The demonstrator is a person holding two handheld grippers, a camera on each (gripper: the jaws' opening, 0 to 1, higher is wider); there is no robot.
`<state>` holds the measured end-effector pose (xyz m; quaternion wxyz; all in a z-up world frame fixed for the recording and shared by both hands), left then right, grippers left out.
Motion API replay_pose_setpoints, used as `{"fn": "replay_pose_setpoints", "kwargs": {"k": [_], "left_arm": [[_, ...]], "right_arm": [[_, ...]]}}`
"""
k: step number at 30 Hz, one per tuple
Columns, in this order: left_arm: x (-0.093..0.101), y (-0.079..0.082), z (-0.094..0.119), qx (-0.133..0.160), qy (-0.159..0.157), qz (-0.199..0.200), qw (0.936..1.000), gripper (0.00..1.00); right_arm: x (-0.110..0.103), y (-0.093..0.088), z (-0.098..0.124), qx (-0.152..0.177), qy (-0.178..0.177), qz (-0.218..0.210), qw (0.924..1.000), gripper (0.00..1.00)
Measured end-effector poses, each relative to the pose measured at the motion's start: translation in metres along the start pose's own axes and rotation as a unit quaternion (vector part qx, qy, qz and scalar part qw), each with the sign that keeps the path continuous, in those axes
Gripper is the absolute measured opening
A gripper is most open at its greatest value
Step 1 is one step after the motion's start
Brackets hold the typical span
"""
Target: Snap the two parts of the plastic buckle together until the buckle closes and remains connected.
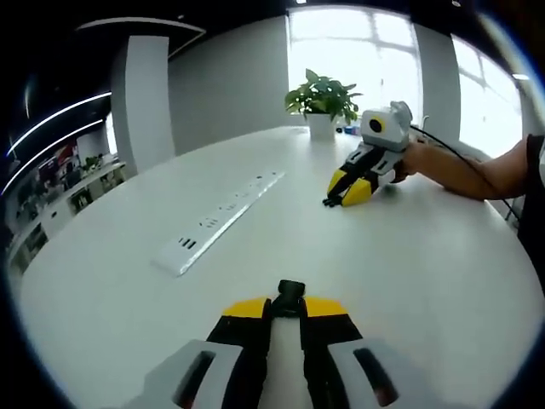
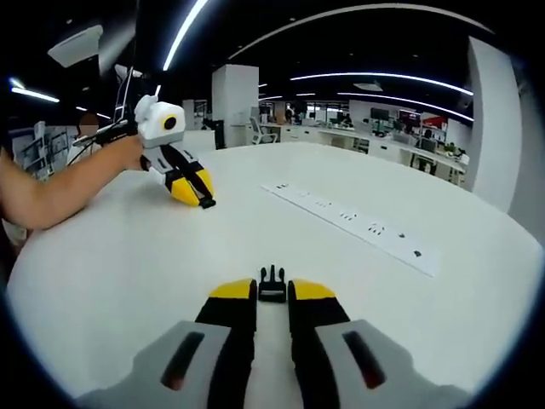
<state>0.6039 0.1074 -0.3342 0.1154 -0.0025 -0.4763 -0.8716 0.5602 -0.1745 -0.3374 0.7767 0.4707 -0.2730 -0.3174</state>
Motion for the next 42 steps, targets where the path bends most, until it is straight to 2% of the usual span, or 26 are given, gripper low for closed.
{"fn": "replay_pose_setpoints", "kwargs": {"k": [8,20,27,42], "left_arm": [[0.002,0.0,0.0001,-0.001,-0.005,-0.007,1.0,0.12],[0.0032,-0.0008,-0.0025,0.012,-0.006,0.007,0.9999,0.12],[0.0024,-0.0005,-0.0019,0.013,0.001,-0.002,0.9999,0.11],[0.0028,-0.0019,-0.0003,0.014,-0.017,-0.005,0.9997,0.13]], "right_arm": [[0.0003,0.0004,-0.0009,0.0,-0.001,-0.001,1.0,0.13],[-0.0034,-0.0022,0.002,0.003,-0.008,0.01,0.9999,0.12],[-0.0041,-0.0015,0.0026,0.0,-0.007,0.0,1.0,0.11],[-0.0049,-0.0016,0.0021,0.0,0.002,0.001,1.0,0.11]]}}
Point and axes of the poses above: the point that each gripper's makers call its tool centre point, and the gripper's own axes: z roughly backward along the fingers, x roughly to its right, y roughly out of its top, the point moved 8 cm from there along z, roughly backward along the fingers, and after that the axes turned 10 degrees about -y, right-handed, at the moved point
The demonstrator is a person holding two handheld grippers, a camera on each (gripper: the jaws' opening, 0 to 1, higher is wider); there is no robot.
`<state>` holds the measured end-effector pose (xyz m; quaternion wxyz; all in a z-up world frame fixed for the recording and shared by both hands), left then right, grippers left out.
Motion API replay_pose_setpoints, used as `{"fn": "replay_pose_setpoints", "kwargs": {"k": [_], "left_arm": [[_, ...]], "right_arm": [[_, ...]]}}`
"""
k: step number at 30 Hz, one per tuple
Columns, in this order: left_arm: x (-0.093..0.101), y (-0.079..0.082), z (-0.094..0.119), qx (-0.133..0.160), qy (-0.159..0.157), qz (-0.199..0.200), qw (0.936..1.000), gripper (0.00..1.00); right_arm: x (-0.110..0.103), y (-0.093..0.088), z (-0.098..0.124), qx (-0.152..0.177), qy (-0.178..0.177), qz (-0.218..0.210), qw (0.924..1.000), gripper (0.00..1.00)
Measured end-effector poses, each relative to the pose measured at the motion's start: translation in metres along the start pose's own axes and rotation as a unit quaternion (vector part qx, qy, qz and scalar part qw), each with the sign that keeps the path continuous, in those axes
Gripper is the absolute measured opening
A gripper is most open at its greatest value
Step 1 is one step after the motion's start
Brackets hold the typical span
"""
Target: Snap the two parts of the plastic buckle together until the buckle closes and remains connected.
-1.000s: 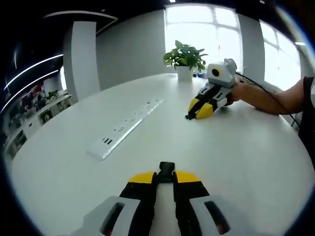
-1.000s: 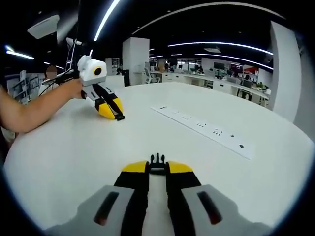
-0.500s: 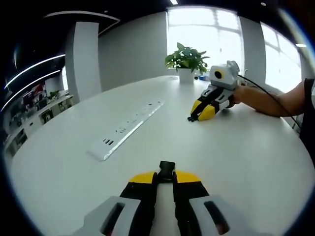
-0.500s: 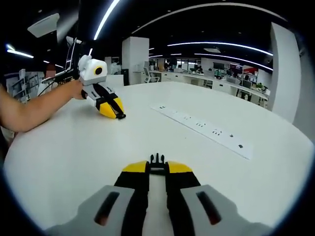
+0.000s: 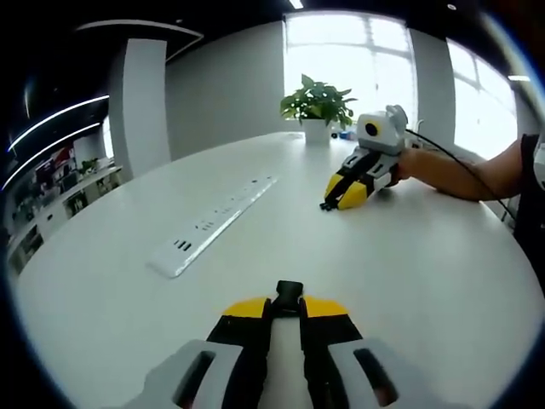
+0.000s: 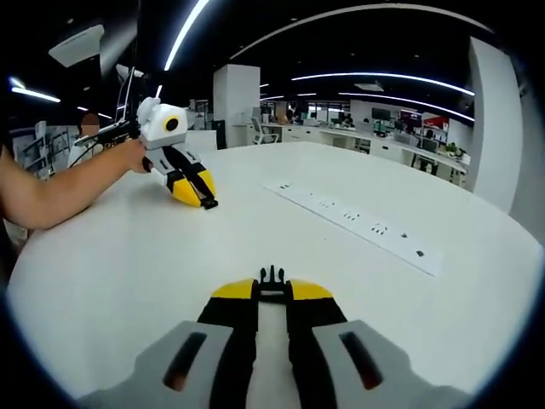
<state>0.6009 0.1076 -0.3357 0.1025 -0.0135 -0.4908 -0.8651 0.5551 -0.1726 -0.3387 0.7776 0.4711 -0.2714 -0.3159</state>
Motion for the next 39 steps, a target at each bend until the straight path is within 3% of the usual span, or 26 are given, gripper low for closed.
{"fn": "replay_pose_setpoints", "kwargs": {"k": [21,30,34,36,39], "left_arm": [[0.003,0.004,-0.006,0.0,0.0,-0.007,1.0,0.11],[0.005,0.014,0.0,0.032,0.0,0.006,0.9995,0.11],[0.009,0.016,-0.002,0.023,-0.006,0.002,0.9997,0.11],[0.014,0.016,-0.003,-0.004,-0.016,-0.008,0.9998,0.11],[0.017,0.022,-0.003,-0.006,-0.011,-0.015,0.9998,0.11]], "right_arm": [[0.003,0.001,-0.001,-0.002,0.004,0.0,1.0,0.11],[0.002,0.002,-0.001,-0.008,0.005,-0.005,0.9999,0.1],[0.002,0.006,0.001,-0.02,0.001,-0.01,0.9997,0.1],[0.001,0.011,0.004,-0.02,0.0,-0.013,0.9997,0.1],[0.0,0.016,0.007,-0.018,-0.004,-0.007,0.9998,0.1]]}}
Point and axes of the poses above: the point that each gripper's makers call its tool centre point, and the gripper's own axes: z roughly backward along the fingers, x roughly to its right, y roughly out of its top, the point moved 8 cm from there along z, roughly backward along the fingers, and after that the axes turned 10 degrees about -y, right-handed, at the moved point
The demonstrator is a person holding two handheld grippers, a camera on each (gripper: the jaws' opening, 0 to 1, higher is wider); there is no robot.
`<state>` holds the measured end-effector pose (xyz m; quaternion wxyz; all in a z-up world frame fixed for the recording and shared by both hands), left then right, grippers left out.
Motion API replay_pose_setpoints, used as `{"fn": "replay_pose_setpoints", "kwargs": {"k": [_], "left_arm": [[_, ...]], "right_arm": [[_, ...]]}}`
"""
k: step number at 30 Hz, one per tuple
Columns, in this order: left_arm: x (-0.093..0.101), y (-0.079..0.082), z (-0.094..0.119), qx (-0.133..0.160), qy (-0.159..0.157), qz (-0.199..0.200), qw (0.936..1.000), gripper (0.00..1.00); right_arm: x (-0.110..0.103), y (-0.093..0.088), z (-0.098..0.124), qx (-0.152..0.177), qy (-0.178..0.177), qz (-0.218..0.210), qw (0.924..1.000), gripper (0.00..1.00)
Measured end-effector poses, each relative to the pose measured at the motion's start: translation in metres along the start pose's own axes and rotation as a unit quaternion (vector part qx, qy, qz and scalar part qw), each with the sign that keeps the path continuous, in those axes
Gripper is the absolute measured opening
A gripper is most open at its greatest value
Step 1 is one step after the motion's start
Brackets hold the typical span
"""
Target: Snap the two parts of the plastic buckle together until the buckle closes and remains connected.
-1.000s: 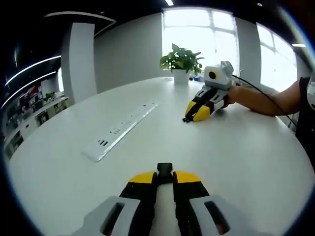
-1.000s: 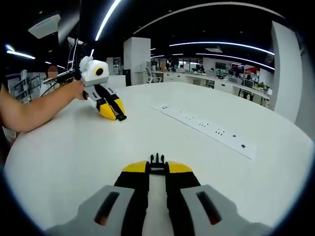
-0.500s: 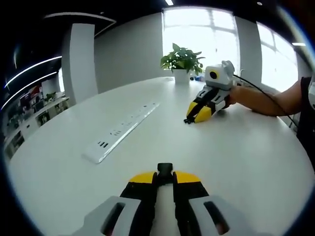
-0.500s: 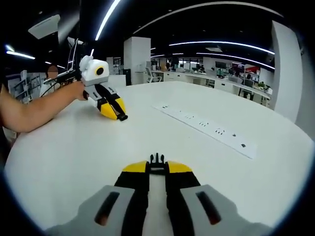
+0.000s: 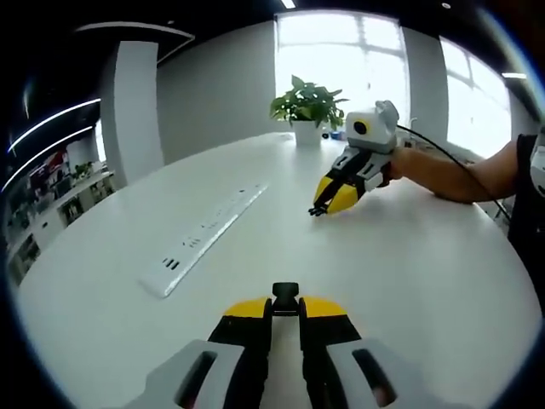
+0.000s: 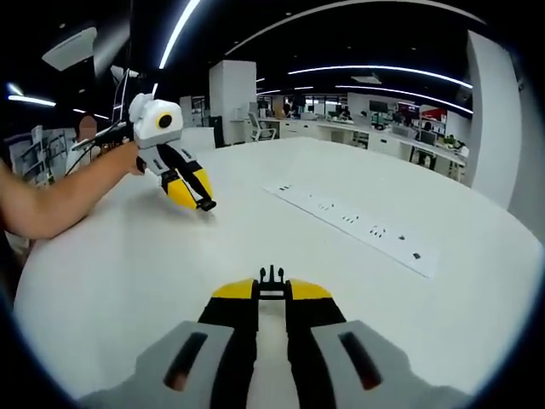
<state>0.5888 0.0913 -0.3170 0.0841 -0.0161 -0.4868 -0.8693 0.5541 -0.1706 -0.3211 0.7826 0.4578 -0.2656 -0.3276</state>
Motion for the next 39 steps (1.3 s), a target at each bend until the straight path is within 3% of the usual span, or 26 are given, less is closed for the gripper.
{"fn": "replay_pose_setpoints", "kwargs": {"k": [8,19,29,39], "left_arm": [[0.005,0.015,0.013,0.021,-0.011,0.001,0.9997,0.1],[0.015,0.035,0.019,0.013,0.008,-0.038,0.9992,0.1],[0.029,0.063,0.033,0.053,0.0,-0.022,0.9983,0.1],[0.03,0.068,0.033,0.052,0.001,-0.025,0.9984,0.1]], "right_arm": [[0.005,0.015,0.009,0.023,-0.009,0.014,0.9996,0.1],[0.011,0.044,0.037,0.05,-0.01,0.022,0.9985,0.1],[0.007,0.06,0.052,0.058,-0.001,0.024,0.998,0.1],[0.007,0.068,0.065,0.063,0.001,0.033,0.9975,0.1]]}}
Point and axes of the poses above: the point that each gripper's makers call its tool centre point, and the gripper's own axes: z roughly backward along the fingers, x roughly to its right, y roughly out of its top, the point moved 8 cm from there along z, roughly backward along the fingers, and after that the axes turned 10 degrees about -y, right-handed, at the moved point
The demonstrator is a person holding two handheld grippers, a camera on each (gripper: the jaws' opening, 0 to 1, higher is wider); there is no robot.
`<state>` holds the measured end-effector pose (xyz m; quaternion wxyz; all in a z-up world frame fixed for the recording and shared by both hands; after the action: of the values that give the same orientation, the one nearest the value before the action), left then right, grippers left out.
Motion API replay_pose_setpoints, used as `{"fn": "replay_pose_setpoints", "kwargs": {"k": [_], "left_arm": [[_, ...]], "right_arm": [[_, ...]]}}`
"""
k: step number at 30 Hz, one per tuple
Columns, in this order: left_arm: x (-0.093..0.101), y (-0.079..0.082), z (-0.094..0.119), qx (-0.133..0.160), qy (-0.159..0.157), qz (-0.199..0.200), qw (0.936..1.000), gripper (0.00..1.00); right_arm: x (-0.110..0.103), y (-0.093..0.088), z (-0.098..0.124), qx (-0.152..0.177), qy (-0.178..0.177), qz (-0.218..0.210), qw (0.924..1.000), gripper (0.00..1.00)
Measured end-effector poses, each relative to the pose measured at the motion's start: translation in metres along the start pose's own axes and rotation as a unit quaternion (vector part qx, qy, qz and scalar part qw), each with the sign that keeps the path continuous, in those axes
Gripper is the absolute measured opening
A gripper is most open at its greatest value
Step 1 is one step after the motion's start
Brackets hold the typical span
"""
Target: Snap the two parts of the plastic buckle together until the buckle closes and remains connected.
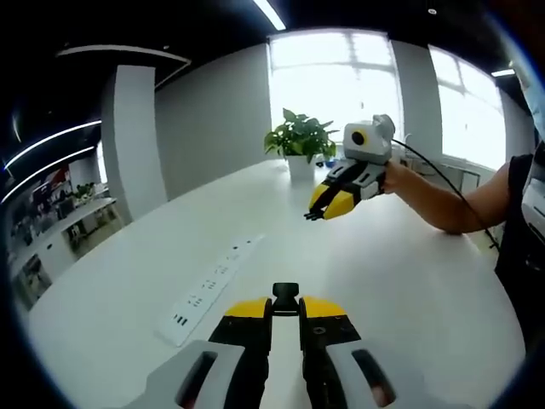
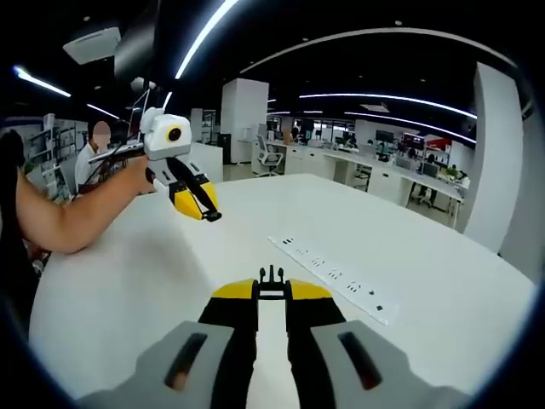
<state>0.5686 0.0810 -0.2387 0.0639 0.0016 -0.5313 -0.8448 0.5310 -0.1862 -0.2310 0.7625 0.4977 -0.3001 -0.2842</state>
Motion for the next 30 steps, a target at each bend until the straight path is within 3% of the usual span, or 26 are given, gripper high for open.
{"fn": "replay_pose_setpoints", "kwargs": {"k": [10,18,30], "left_arm": [[-0.001,-0.001,-0.006,-0.008,0.011,0.002,0.9999,0.1],[0.004,-0.001,-0.005,-0.006,0.013,0.001,0.9999,0.1],[0.006,-0.007,-0.028,-0.021,0.019,0.001,0.9996,0.1]], "right_arm": [[0.004,0.003,-0.002,0.022,-0.019,-0.007,0.9995,0.1],[0.001,0.001,-0.006,0.019,-0.014,0.005,0.9997,0.1],[-0.003,0.002,-0.006,0.017,-0.01,0.003,0.9998,0.1]]}}
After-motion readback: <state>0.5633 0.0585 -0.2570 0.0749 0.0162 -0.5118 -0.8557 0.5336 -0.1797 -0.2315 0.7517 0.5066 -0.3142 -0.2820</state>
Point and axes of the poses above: the point that each gripper's makers call its tool centre point, and the gripper's own axes: z roughly backward along the fingers, x roughly to its right, y roughly out of its top, the point moved 8 cm from there along z, roughly backward along the fingers, and after that the axes turned 10 degrees about -y, right-handed, at the moved point
